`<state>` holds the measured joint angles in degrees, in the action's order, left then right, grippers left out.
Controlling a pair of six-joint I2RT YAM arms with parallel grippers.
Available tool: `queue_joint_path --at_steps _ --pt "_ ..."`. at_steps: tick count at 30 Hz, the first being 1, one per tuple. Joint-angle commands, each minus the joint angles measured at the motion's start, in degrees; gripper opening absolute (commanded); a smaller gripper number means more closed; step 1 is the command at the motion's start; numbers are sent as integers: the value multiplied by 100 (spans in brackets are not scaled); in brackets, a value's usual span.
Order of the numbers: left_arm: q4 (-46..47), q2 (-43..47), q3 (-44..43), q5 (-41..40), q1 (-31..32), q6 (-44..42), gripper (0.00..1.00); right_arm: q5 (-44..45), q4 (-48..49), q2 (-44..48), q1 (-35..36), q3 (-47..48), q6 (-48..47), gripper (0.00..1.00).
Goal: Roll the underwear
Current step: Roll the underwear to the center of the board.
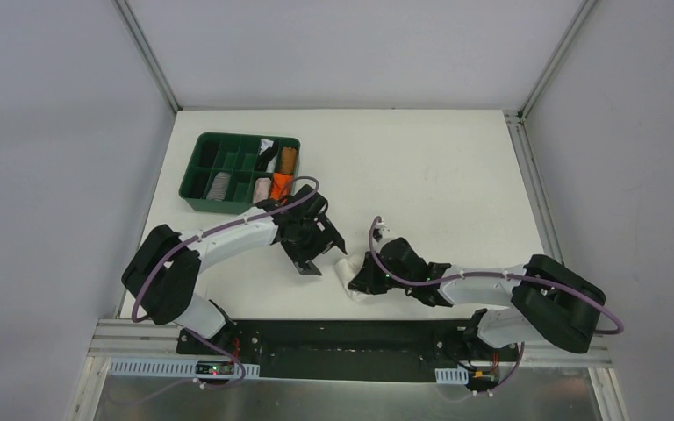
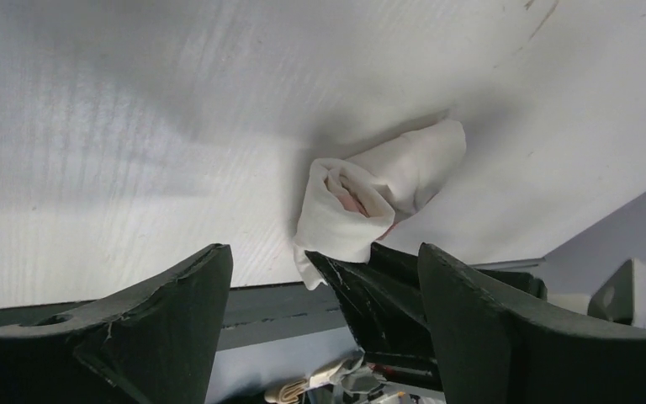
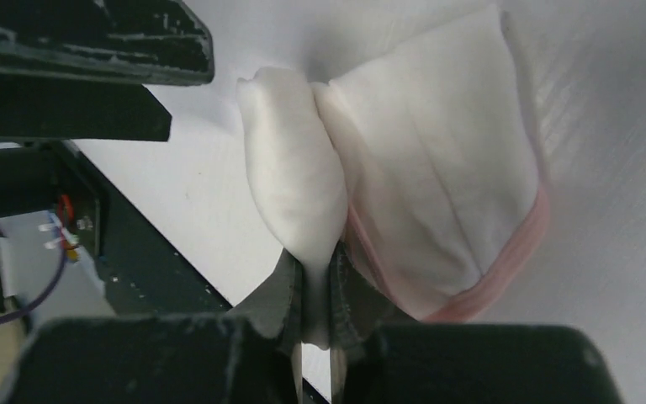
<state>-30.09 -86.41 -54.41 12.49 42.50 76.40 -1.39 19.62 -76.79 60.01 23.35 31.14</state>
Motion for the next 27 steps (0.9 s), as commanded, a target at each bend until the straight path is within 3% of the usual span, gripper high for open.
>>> queue_joint_path --at_steps 1,8,15,19,22,25,27 --pt "1085 228 509 577 -72 57 82 -1381 1014 -151 -506 -420 650 0" --pt "2002 129 1017 1292 -84 -241 82 -1930 2126 -516 -995 -844 1129 0" --pt "2241 -174 1009 1364 -59 -367 71 -2547 3358 -1296 -1253 -1002 1613 0" --pt "2266 -391 851 1443 -42 -385 53 -2791 3571 -1386 -1273 -913 1874 0" --pt "2262 -454 820 1449 -40 -420 37 -2631 3208 -1074 -1273 -875 1832 2" --pt "2256 -569 797 1507 -40 -446 18 -2354 2271 -420 -1273 -776 1550 24" --pt "2225 -661 777 1553 -40 -439 4 -2105 1069 131 -1253 -594 1282 37"
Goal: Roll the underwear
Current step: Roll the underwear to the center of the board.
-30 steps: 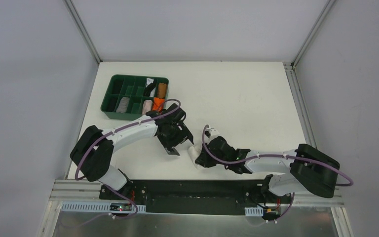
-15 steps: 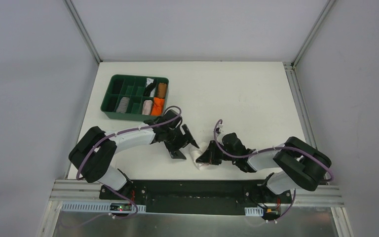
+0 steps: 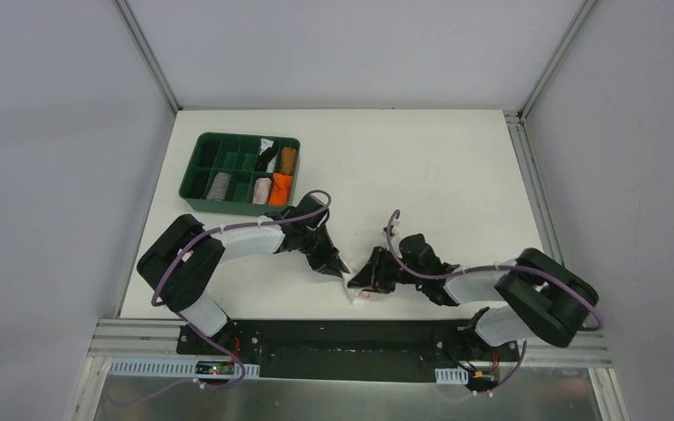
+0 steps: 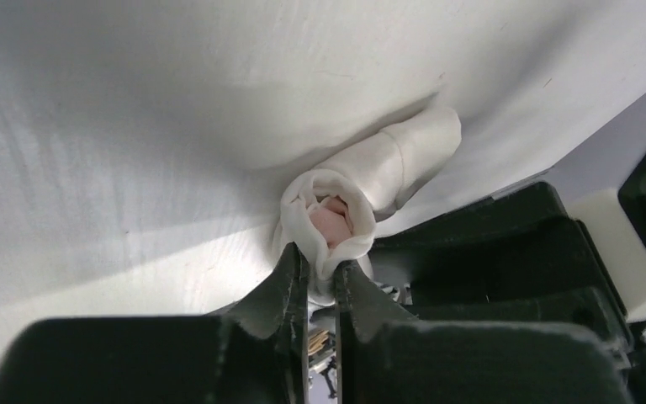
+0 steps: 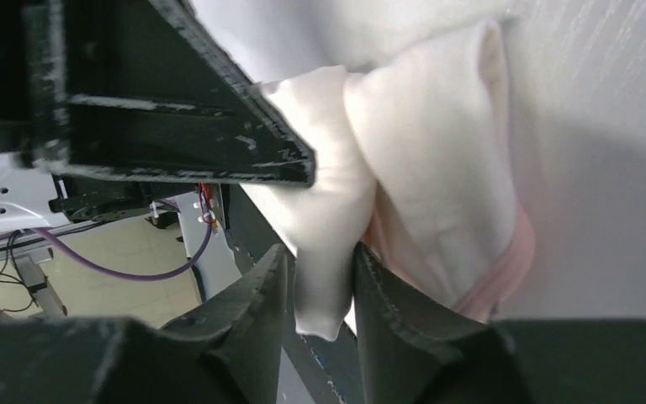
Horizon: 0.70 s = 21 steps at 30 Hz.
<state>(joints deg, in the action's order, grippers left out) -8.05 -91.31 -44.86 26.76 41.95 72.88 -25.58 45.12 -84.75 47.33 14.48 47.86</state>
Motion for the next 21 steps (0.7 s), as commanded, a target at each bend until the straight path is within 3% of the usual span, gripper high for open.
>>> queue_joint_path --at_steps 1,5,8,14,21 --pt "3 -210 -191 150 12 -75 0 415 -2219 1260 68 499 -534 39" --pt "-62 -333 -213 193 15 -46 0 1831 -4726 2224 478 1439 -1404 53" --pt "-71 -414 -243 235 14 -56 0 2663 -5558 2249 850 1965 -1840 54" --pt "-113 -416 -276 212 10 -40 0 4573 -6283 1398 2228 2903 -2605 55" --pt "-139 -409 -275 206 11 -29 0 5161 -6142 506 2793 3267 -3063 55"
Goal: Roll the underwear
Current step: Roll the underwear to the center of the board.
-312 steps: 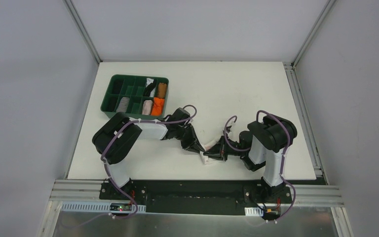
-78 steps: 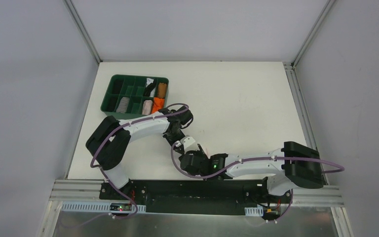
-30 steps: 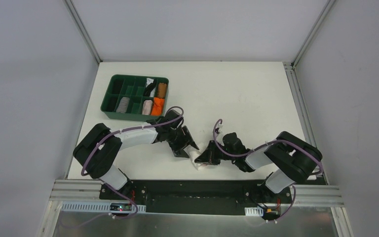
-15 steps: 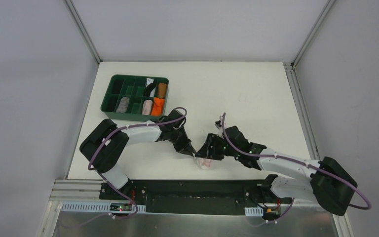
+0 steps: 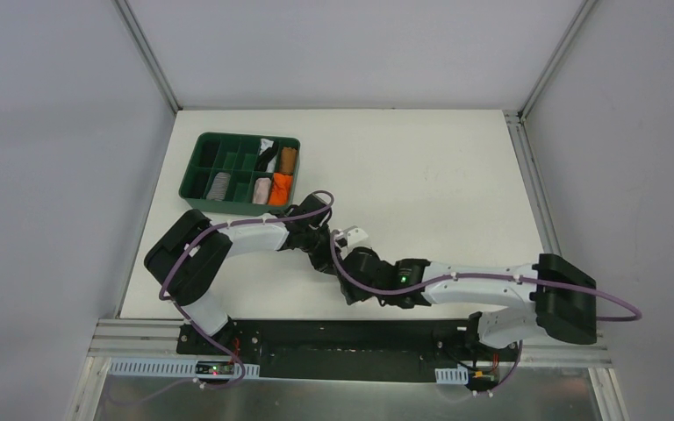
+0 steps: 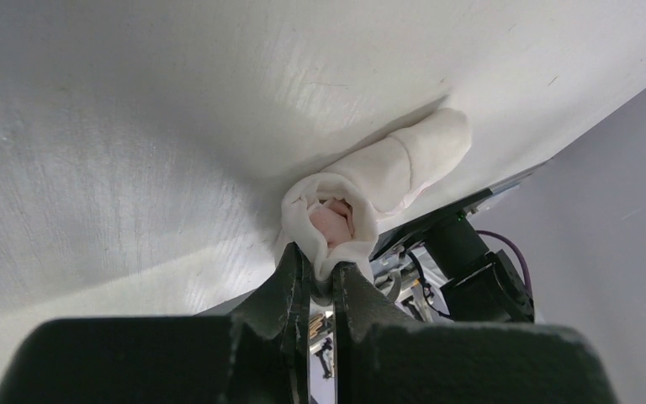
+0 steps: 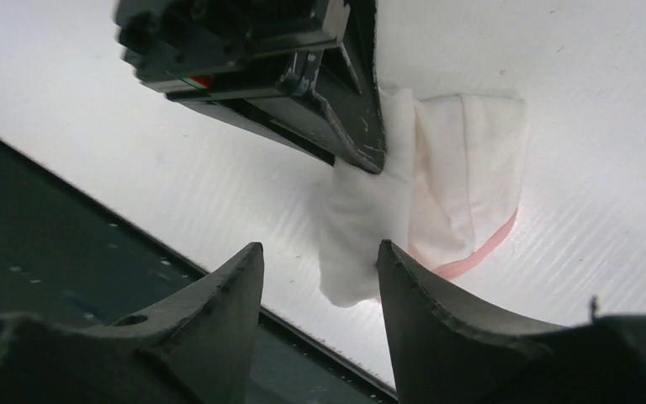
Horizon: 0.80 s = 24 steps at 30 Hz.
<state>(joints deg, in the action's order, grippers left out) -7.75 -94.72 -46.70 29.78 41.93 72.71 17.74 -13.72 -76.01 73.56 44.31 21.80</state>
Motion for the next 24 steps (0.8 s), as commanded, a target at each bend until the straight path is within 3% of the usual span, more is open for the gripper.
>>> queue_joint_path --at_steps 1,6,11,14,15,20,21,22,24 --pt "-174 -84 -94 -88 12 -12 0 870 -197 -472 214 292 -495 55" --pt "-180 -126 -137 -45 19 -11 0 841 56 -1024 313 315 -541 47" --pt "-204 -40 -155 -18 17 -8 2 948 90 -1369 327 214 -213 21" --pt "-224 82 -141 -29 -9 -2 18 950 114 -1500 257 62 33 2" --pt "-234 134 -131 -30 -43 -2 25 850 221 -1481 206 -50 95 0" --pt "-247 463 10 -20 -242 7 53 -70 2060 -460 -507 -1324 286 0" --pt "-249 524 39 -33 -258 -2 59 -431 2402 -296 -726 -1556 494 0" --pt "-245 573 75 -40 -264 -7 66 -1500 2669 -189 -951 -1726 660 0" --pt "-245 632 111 -49 -265 -34 78 -2293 3160 -53 -1361 -2016 838 0"
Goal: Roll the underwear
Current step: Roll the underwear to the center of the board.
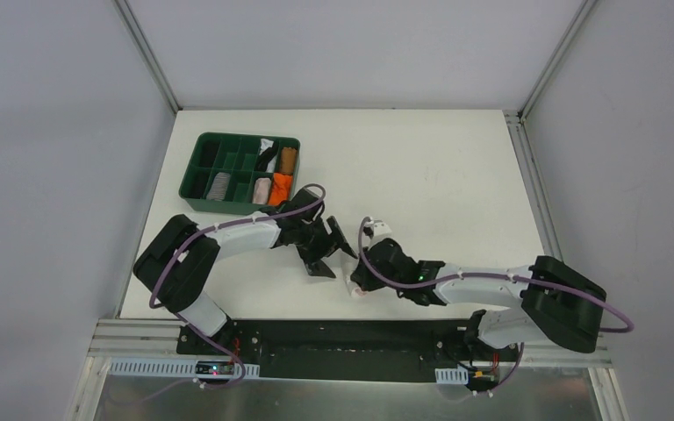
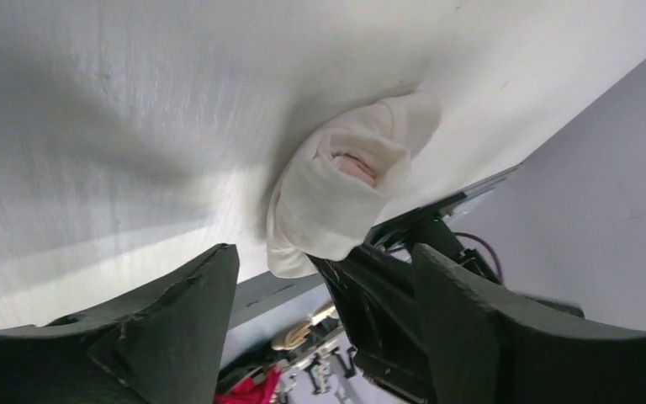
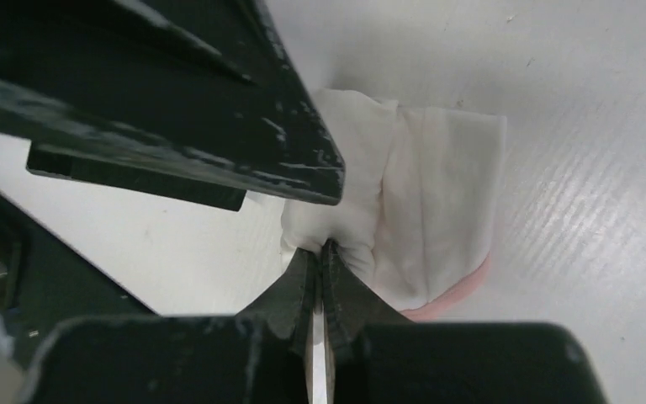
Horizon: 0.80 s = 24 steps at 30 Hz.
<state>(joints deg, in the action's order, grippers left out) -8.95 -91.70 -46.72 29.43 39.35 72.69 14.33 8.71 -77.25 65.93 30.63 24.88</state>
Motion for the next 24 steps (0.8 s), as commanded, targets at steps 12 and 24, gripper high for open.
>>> queue_joint_path --at_steps 12,24 --pt "264 159 183 343 35 -494 80 -4684 4065 -816 -2457 -1975 1810 0" --pt "500 -526 -128 372 187 -642 49 -5859 7715 -3284 -2853 -2097 3406 0"
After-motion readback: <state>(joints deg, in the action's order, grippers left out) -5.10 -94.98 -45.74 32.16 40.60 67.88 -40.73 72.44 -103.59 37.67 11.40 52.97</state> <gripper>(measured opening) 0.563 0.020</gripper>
